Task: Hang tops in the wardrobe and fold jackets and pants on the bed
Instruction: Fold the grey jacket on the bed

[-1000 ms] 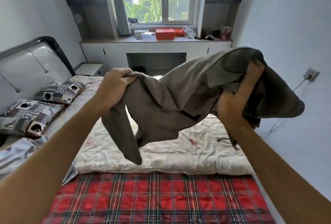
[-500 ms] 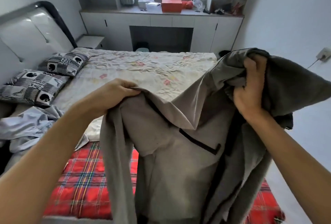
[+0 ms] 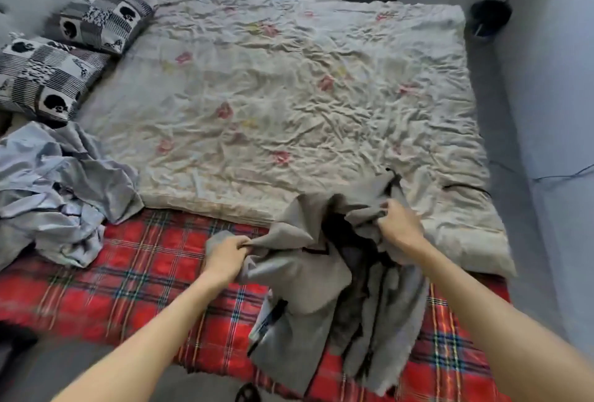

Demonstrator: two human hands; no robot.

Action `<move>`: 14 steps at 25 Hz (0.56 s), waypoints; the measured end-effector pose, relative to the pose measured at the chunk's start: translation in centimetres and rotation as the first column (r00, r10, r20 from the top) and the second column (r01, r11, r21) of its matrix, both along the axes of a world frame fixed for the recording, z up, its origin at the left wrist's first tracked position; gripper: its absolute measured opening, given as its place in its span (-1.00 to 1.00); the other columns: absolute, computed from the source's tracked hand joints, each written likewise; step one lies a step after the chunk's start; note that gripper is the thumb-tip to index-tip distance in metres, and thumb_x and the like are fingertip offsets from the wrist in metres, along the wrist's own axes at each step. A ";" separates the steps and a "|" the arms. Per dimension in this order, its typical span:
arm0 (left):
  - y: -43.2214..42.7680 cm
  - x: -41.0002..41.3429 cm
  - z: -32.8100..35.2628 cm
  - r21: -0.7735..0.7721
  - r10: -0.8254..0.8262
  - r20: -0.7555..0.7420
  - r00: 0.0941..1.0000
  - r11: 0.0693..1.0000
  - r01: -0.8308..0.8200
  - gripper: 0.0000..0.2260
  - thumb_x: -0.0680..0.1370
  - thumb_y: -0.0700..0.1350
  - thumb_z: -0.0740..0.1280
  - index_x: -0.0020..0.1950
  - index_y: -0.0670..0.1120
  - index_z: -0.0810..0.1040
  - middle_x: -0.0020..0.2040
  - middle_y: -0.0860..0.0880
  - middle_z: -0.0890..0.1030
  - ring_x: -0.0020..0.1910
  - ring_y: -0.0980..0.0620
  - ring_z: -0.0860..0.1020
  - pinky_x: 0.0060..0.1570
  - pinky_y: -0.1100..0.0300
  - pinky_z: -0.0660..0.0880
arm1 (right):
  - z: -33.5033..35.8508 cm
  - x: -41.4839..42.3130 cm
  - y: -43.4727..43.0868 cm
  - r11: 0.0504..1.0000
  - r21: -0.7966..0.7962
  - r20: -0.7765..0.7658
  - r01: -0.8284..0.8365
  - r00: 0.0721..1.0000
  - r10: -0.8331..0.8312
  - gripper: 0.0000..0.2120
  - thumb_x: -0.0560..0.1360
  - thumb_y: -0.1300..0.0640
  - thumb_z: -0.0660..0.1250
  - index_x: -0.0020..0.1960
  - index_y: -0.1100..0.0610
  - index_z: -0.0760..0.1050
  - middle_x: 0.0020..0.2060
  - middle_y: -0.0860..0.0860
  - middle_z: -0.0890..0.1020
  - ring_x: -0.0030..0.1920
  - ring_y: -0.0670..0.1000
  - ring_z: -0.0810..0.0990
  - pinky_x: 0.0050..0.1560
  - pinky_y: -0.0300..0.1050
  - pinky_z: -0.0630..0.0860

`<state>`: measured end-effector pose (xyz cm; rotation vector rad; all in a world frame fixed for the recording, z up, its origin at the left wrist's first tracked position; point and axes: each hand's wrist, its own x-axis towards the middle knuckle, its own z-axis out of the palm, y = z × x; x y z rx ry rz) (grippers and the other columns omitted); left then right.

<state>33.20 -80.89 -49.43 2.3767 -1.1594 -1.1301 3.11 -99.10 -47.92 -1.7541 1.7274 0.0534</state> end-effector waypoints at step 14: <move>-14.6 3.6 -9.1 -0.336 0.259 -0.218 0.941 0.886 -0.321 -0.46 0.49 -0.20 0.47 0.40 0.06 0.37 0.29 -0.02 0.49 0.25 0.06 0.46 0.22 0.15 0.42 | -6.6 12.0 -18.6 0.795 -0.604 0.248 0.063 0.962 0.112 -0.46 0.45 0.17 0.29 0.43 0.11 0.34 0.32 0.12 0.47 0.33 0.14 0.42 0.33 0.01 0.36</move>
